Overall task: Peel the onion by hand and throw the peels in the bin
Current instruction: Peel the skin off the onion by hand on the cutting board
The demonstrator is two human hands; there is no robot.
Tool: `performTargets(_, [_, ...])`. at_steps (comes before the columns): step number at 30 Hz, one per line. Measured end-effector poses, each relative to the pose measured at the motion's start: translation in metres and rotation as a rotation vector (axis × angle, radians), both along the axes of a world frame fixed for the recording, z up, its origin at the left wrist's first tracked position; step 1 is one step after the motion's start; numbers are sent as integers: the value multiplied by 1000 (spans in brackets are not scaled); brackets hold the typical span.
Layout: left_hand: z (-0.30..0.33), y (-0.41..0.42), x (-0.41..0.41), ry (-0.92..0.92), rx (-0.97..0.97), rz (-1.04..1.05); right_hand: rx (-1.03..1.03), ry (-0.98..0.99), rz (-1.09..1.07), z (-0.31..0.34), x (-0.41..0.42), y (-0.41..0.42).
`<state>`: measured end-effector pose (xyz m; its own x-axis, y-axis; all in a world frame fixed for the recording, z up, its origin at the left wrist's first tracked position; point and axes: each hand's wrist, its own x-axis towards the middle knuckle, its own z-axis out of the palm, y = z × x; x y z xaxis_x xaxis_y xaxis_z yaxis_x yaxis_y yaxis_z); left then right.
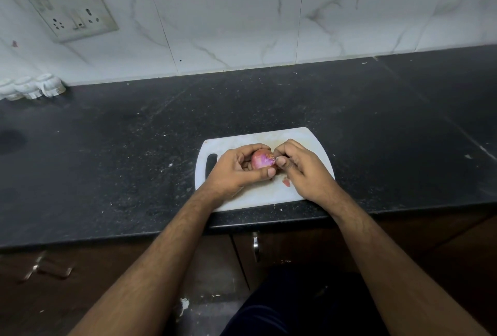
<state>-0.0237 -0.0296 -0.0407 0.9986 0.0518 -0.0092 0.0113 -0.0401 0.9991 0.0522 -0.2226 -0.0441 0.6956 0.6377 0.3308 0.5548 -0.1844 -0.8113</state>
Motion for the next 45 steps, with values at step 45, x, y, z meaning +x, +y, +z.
performTargets(45, [-9, -1, -2, -49, 215, 80, 0, -109, -192, 2, -8, 1])
